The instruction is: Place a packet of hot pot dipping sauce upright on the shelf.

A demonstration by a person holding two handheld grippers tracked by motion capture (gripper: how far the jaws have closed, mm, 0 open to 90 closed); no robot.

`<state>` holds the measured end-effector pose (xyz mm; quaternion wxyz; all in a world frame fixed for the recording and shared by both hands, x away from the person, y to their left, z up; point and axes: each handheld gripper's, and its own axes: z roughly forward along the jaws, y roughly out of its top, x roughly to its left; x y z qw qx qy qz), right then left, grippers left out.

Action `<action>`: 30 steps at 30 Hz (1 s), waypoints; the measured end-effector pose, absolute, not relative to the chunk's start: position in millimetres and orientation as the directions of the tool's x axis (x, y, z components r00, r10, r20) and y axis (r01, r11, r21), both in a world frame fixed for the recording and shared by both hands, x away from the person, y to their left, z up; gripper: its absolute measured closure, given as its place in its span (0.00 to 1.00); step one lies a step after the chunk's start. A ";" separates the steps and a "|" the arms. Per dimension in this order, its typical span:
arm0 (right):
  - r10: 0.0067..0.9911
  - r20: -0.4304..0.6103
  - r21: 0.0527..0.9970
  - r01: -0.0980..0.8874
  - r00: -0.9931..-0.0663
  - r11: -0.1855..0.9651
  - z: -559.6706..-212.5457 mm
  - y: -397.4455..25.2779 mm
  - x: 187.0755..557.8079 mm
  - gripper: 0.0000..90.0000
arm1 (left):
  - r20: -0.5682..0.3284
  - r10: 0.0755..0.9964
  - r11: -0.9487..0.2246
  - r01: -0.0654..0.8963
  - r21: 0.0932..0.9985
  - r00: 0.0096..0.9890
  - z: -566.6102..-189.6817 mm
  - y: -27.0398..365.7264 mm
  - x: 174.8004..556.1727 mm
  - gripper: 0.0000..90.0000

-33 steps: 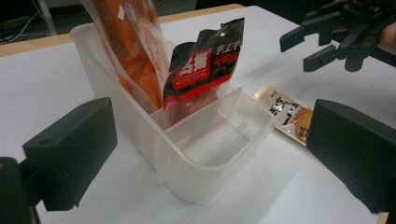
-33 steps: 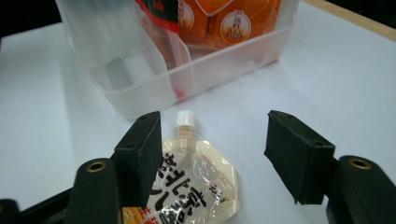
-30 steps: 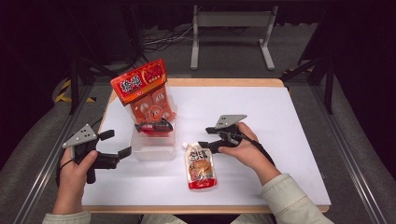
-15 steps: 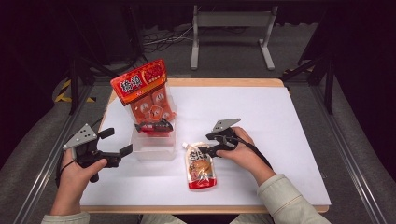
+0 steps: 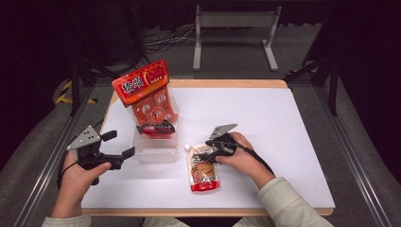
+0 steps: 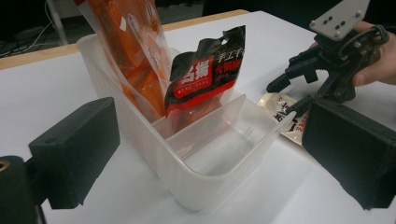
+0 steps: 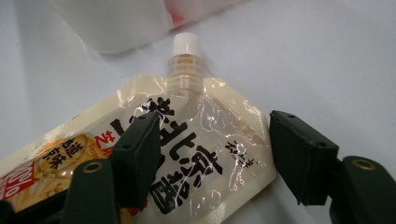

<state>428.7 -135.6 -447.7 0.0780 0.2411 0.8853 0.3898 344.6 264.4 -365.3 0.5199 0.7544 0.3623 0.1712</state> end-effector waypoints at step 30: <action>0.498 0.039 0.743 0.358 -0.866 0.565 -449.1 -132.9 417.2 0.95 | -0.118 0.732 -0.196 0.373 0.907 0.671 -364.2 265.8 344.2 0.05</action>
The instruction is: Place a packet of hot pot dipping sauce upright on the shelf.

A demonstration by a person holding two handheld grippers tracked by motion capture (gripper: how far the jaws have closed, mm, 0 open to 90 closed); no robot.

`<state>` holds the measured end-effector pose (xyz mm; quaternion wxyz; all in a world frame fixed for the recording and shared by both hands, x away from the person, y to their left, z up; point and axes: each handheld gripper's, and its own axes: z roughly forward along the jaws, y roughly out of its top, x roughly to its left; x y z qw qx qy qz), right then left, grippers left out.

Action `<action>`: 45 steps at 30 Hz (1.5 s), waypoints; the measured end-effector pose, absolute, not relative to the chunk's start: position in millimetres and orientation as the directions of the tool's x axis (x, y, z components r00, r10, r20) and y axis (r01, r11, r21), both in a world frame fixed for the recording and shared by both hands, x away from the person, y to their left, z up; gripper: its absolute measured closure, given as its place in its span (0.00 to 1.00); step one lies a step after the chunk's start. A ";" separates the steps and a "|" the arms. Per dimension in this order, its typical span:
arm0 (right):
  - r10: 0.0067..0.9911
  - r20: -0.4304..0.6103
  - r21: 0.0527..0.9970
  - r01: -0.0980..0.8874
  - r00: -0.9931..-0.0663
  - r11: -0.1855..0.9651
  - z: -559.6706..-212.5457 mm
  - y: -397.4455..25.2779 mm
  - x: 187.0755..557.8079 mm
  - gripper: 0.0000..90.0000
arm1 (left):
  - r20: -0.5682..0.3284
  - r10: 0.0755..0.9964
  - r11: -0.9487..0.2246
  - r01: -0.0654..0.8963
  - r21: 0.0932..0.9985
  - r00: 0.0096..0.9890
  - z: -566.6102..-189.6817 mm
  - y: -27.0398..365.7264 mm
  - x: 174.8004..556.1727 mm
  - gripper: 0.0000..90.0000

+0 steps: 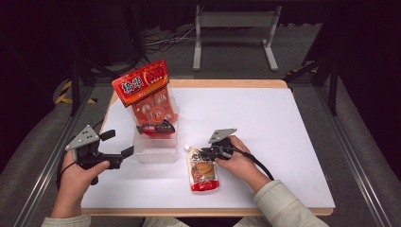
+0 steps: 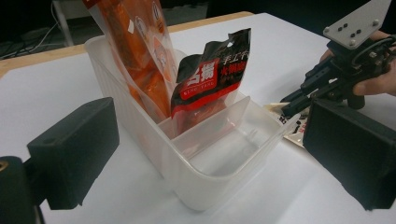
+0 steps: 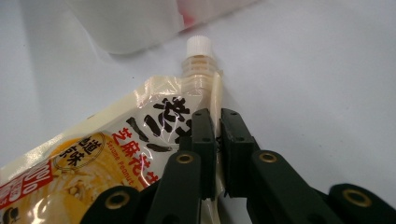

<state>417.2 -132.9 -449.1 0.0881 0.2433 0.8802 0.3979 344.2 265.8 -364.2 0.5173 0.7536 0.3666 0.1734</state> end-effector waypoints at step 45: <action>0.344 0.130 0.921 0.241 -0.930 0.305 -358.1 -163.2 378.4 0.97 | -0.129 0.623 -0.198 0.315 0.928 0.772 -349.9 239.9 340.6 0.07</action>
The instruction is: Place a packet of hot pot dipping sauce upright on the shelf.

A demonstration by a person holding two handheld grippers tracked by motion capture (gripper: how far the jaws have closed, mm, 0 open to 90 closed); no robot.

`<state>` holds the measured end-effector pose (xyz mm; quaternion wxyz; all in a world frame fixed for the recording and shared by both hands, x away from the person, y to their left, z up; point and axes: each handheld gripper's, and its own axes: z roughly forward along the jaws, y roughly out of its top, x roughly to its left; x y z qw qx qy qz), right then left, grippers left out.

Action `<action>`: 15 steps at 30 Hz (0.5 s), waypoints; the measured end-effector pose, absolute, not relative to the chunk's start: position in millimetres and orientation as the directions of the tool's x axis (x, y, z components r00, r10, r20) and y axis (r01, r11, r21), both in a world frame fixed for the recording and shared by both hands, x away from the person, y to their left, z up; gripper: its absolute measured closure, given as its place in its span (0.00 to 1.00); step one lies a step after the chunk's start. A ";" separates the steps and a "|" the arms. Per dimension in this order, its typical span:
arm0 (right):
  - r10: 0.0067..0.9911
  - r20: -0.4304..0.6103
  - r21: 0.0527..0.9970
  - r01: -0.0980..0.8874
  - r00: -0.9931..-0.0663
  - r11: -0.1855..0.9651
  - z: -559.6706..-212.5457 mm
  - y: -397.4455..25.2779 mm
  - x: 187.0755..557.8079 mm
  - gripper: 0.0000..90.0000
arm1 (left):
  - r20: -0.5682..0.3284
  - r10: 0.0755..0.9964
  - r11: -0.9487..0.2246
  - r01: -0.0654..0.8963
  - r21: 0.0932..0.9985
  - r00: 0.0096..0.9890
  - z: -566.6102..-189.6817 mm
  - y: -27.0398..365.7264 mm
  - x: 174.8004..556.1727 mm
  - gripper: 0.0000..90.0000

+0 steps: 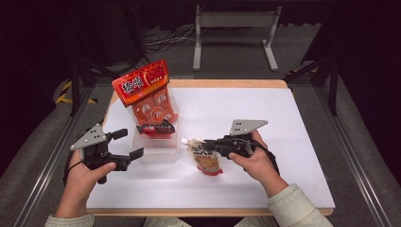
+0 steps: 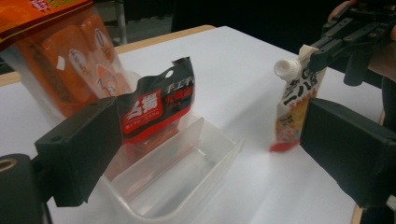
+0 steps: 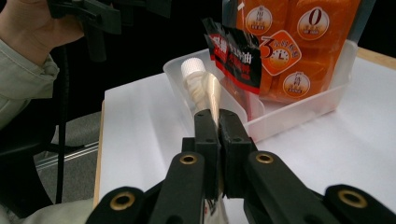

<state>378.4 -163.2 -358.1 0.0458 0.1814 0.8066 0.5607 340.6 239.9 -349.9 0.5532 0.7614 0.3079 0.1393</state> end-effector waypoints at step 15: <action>0.295 0.081 0.959 0.155 -0.952 0.238 -331.3 -169.6 363.9 0.97 | -0.122 0.521 -0.220 0.271 0.937 0.845 -342.8 208.0 336.4 0.10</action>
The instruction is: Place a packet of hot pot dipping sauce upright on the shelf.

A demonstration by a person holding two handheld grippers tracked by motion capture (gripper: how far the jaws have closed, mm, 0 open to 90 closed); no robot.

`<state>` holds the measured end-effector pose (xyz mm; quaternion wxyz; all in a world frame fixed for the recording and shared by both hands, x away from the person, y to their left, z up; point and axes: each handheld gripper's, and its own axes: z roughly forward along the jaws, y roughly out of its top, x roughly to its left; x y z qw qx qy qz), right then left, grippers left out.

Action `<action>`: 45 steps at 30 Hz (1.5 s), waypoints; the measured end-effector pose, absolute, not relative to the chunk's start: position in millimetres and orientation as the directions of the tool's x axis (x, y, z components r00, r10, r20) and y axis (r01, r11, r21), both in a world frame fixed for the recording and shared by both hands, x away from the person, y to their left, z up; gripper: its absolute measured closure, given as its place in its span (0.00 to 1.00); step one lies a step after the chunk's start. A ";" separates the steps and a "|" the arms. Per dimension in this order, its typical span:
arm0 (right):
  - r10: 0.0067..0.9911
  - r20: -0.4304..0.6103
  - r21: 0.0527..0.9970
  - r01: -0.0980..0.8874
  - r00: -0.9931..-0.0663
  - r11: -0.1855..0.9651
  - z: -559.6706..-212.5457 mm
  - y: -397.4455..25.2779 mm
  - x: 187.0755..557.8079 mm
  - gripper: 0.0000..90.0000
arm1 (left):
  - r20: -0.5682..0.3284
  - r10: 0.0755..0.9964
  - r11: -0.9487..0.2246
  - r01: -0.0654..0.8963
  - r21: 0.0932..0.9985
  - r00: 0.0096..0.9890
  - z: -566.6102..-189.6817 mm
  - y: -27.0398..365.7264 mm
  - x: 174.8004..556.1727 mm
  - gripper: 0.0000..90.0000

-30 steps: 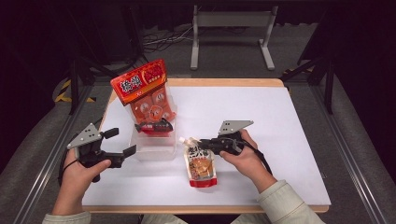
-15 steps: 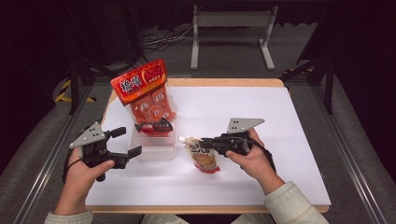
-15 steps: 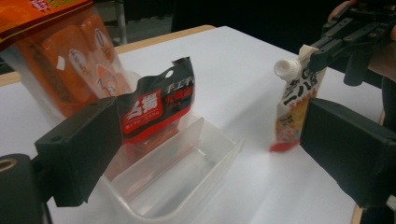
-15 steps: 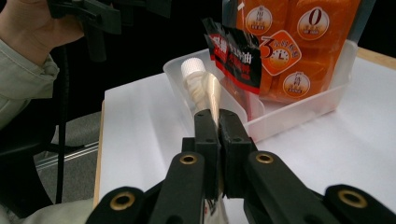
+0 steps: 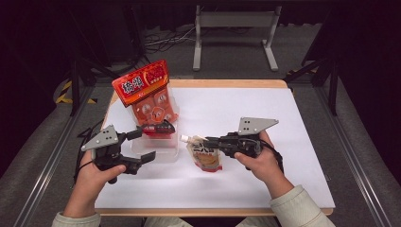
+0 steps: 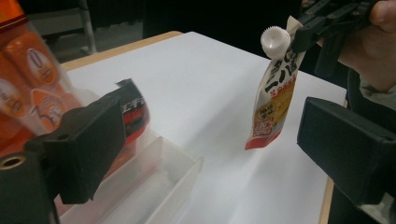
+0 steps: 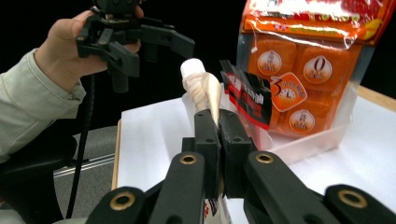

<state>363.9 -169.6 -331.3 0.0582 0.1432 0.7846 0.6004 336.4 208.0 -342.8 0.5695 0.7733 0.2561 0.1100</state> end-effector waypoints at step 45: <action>0.199 0.065 0.975 0.104 -0.978 0.196 -329.4 -134.7 347.3 0.97 | -0.126 0.246 -0.230 0.185 0.955 0.961 -372.1 134.6 339.1 0.71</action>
